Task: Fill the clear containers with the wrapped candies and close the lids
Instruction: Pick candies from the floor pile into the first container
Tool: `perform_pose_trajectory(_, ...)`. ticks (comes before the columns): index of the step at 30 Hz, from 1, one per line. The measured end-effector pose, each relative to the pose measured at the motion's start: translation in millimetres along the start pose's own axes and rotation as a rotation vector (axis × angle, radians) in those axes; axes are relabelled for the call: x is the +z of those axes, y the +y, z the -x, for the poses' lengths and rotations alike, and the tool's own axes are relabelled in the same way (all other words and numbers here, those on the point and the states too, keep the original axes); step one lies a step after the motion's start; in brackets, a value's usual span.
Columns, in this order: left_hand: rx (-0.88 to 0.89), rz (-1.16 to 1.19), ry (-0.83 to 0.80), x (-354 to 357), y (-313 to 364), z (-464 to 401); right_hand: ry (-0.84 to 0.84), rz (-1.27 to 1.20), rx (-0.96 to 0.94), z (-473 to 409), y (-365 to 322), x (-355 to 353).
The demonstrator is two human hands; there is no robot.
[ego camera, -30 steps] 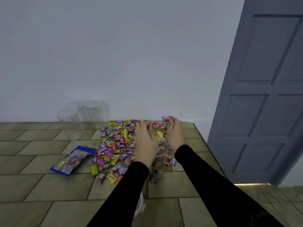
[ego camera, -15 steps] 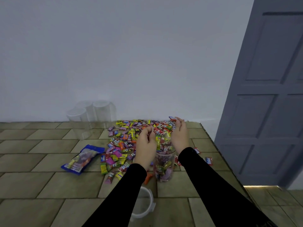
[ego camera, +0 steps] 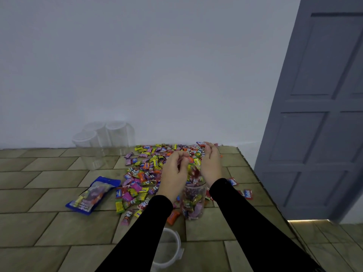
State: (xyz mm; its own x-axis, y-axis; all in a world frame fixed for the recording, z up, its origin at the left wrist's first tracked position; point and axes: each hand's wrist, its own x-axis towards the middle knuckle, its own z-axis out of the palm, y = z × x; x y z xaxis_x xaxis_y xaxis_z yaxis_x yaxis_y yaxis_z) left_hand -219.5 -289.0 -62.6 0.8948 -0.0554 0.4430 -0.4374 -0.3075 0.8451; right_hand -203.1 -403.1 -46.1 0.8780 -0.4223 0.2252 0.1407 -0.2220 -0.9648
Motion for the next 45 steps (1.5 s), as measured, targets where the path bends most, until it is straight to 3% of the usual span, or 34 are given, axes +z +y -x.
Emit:
perform_pose_trajectory(13,-0.102,0.233,0.022,-4.3,0.9,-4.5,-0.031,0.017,-0.034,2.2,1.6,-2.0)
perform_pose_trajectory(19,-0.11,0.302,0.117,2.8,-12.8,10.1,-0.025,0.021,-0.055,3.9,0.8,-1.7)
perform_pose_trajectory(23,-0.405,0.473,-0.012,22.7,-28.0,16.6,-0.054,0.018,-0.067,5.0,-0.1,-2.2)
perform_pose_trajectory(26,-0.548,0.696,0.09,33.3,-29.8,12.5,-0.094,0.029,-0.086,5.0,0.5,-2.8)
perform_pose_trajectory(36,-0.542,0.725,0.161,38.7,-39.9,7.5,-0.273,0.04,-0.09,3.7,2.7,-10.4)
perform_pose_trajectory(41,-0.573,0.724,0.123,42.1,-47.8,7.9,-0.353,-0.082,-0.01,1.7,4.9,-13.8)
perform_pose_trajectory(45,-0.582,0.732,0.114,38.1,-38.9,9.1,-0.377,-0.034,-0.025,2.3,4.0,-14.7)
